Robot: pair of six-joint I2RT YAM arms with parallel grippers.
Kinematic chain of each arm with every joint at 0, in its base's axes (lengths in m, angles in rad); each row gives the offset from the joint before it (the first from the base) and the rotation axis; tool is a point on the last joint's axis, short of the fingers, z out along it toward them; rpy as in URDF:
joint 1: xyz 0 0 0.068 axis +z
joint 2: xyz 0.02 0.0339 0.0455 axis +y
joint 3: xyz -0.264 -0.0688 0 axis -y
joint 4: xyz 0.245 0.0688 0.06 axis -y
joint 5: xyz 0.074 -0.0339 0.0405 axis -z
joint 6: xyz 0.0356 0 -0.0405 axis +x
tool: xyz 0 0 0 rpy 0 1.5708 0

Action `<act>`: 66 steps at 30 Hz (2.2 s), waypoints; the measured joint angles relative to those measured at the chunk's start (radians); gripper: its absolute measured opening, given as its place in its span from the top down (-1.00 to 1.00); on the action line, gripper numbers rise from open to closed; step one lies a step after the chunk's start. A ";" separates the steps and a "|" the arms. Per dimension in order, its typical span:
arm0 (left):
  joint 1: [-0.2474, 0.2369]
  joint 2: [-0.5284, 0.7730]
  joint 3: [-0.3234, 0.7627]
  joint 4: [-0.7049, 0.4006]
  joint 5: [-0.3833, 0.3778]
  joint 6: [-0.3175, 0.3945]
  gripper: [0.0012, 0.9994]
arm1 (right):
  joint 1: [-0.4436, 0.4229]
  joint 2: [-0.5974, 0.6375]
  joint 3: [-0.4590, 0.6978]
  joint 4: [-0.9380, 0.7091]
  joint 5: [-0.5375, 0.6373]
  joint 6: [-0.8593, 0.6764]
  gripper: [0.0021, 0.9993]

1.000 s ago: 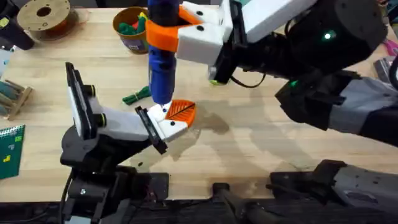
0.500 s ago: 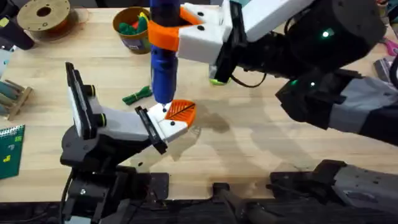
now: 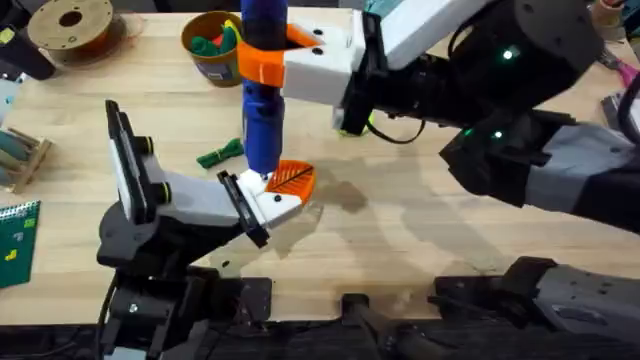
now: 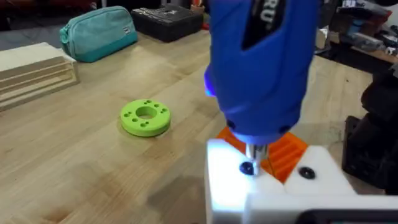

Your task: Pick up the gripper from the table and insert it into the empty holder that is missing its gripper. Then pick up a screw, insert it into the mounting hole, and use the screwdriver to tighten it. Finally, clean up the table by picking up the vegetable and placing it into the bucket.

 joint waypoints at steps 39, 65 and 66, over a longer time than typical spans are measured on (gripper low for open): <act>0.000 0.000 0.000 0.000 0.000 0.000 0.99 | -0.054 0.000 0.003 0.249 0.030 0.058 0.94; 0.000 0.000 0.000 0.000 0.000 0.000 0.99 | -0.494 0.066 0.005 -0.615 0.585 -1.490 0.94; 0.000 0.000 0.000 0.000 0.000 0.000 0.99 | -0.499 0.090 0.005 -0.621 0.613 -1.537 0.94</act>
